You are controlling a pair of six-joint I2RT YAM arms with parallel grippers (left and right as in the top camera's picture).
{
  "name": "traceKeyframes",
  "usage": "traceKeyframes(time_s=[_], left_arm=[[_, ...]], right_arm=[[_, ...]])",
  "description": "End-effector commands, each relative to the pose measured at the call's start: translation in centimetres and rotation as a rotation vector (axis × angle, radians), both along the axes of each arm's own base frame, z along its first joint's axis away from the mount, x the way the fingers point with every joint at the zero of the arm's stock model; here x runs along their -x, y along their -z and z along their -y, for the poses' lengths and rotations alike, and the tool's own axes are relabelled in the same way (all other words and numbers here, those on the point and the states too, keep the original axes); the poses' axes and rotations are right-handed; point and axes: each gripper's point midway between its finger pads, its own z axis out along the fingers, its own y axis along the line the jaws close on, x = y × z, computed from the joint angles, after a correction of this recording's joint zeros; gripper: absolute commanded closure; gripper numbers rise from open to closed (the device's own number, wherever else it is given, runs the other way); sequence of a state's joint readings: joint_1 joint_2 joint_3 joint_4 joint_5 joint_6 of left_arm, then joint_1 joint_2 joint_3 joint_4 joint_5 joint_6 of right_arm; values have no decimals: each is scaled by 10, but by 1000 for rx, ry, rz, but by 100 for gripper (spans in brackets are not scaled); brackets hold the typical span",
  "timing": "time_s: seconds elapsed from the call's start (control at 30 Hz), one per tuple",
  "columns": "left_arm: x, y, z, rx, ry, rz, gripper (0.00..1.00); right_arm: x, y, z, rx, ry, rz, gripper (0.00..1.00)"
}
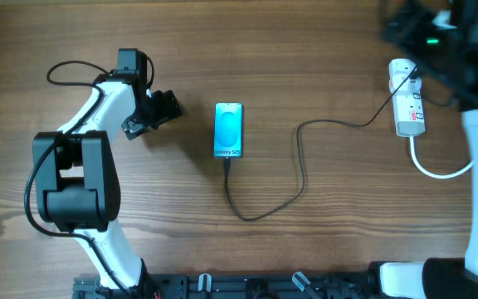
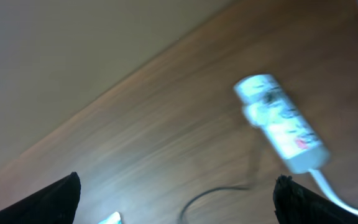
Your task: Plug charger to phone and switch on socket
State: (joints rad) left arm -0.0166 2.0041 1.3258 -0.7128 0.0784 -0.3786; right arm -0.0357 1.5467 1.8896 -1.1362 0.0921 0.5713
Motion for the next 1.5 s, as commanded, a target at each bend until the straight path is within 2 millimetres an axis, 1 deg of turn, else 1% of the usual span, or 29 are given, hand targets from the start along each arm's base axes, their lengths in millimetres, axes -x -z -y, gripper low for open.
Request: traceKeyframes(time_s=[0.0,0.03,0.1,0.13,0.17,0.23,0.3,0.37,0.47,0.53,0.63,0.67,0.7,0.73,0.77,0.83,0.9,0.97,1.07,1.2,1.27,1.33,1.37,1.4,1.47], left_arm=[[4,6,-4,-3,-4,-19,0],[4,6,-4,-3,-4,-19,0],[3,6,-4,-3,-4,-19,0],[4,6,-4,-3,-4,-19,0],[4,6,-4,-3,-4,-19,0],[4,6,-4,-3,-4,-19,0],[4,6,-4,-3,-4,-19,0],[3,6,-4,-3,-4,-19,0],[4,6,-4,-3,-4,-19,0],[4,6,-4,-3,-4,-19,0],[4,6,-4,-3,-4,-19,0],[3,6,-4,-3,-4,-19,0],[4,6,-4,-3,-4,-19,0],[3,6,-4,-3,-4,-19,0],[4,6,-4,-3,-4,-19,0],[4,6,-4,-3,-4,-19,0],[4,6,-4,-3,-4,-19,0],[4,6,-4,-3,-4,-19,0],[3,6,-4,-3,-4,-19,0],[3,6,-4,-3,-4,-19,0],[4,6,-4,-3,-4,-19,0],[4,6,-4,-3,-4,-19,0],[3,6,-4,-3,-4,-19,0],[4,6,-4,-3,-4,-19,0],[4,6,-4,-3,-4,-19,0]], right_arm=[[13,17,69,-25,205,-67,0],[19,27,93,-32,268,-102,0],[27,46,122,-47,343,-167,0],[29,61,137,-55,381,-209,0],[31,83,151,-72,414,-267,0],[31,120,161,-96,434,-364,1],[28,163,164,-119,429,-477,0],[26,193,165,-108,371,-563,0],[24,246,166,-139,357,-693,0],[22,272,167,-150,348,-743,0],[19,290,168,-150,347,-746,1],[15,295,163,-179,320,-730,0],[1,299,143,-253,166,-680,0],[-9,296,126,-320,45,-635,0],[-12,294,115,-368,0,-617,0],[-11,294,115,-357,7,-627,1],[-15,295,116,-340,8,-618,0],[-22,293,116,-347,7,-586,0],[-33,292,120,-353,52,-544,0],[-40,293,110,-326,47,-542,0],[-40,295,113,-267,112,-564,0],[-47,294,108,-245,100,-550,0],[-49,294,109,-232,127,-546,0],[-47,295,113,-219,172,-552,0],[-43,296,117,-193,194,-572,0]])
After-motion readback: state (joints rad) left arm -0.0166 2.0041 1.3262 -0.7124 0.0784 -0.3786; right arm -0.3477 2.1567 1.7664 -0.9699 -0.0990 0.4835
